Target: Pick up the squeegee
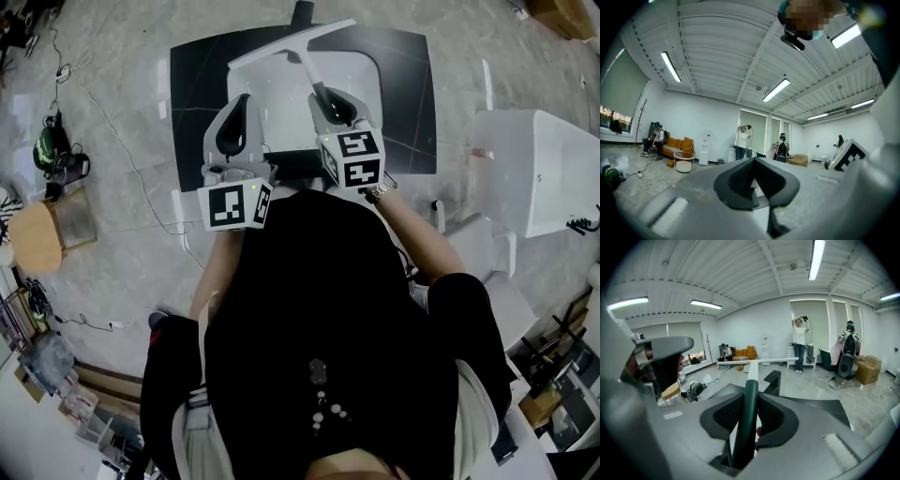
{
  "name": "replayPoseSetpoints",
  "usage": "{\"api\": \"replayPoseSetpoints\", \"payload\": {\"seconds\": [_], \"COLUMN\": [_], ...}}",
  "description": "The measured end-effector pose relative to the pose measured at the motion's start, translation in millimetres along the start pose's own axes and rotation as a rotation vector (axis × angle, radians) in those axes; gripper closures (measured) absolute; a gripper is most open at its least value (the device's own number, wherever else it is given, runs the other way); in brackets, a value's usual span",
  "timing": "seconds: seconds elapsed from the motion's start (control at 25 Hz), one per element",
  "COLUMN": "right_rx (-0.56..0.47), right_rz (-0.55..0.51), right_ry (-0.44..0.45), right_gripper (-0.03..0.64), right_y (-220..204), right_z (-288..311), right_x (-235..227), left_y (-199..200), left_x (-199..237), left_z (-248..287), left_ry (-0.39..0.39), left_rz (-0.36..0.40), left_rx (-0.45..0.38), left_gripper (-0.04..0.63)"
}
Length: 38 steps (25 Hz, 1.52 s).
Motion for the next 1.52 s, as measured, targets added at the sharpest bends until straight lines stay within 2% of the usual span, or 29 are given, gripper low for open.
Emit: {"api": "replayPoseSetpoints", "payload": {"seconds": [0.16, 0.48, 0.84, 1.24, 1.52], "right_rx": [-0.078, -0.227, -0.361, -0.388, -0.382], "right_rz": [-0.037, -0.039, -0.017, -0.022, -0.038], "right_ry": [0.016, 0.047, 0.029, -0.009, 0.009], "right_gripper": [0.520, 0.520, 0.520, 0.520, 0.520], "right_y": [25.8, 78.0, 112.7, 121.4, 123.5], "right_z": [-5.5, -25.8, -55.5, -70.7, -68.3], "right_x": [3.2, 8.9, 7.9, 6.5, 15.4], "left_y": [11.9, 32.7, 53.8, 65.8, 66.1], "left_x": [2.1, 10.6, 2.7, -9.2, -8.6], "left_z": [4.0, 13.4, 26.2, 36.9, 36.0], "left_ry": [0.009, 0.031, -0.011, -0.062, -0.074], "left_rz": [0.027, 0.056, 0.055, 0.024, 0.022], "left_rx": [-0.025, -0.057, -0.106, -0.137, -0.140], "left_gripper": [0.594, 0.594, 0.594, 0.594, 0.594]}}
Point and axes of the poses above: the fingertips, and each gripper's own axes: z forward along the fingers, x to its left, y out of its top, the point moved 10 cm from there along -z, backward along the fingers, and after that the axes turned 7 degrees about z, right-handed, at the moved point
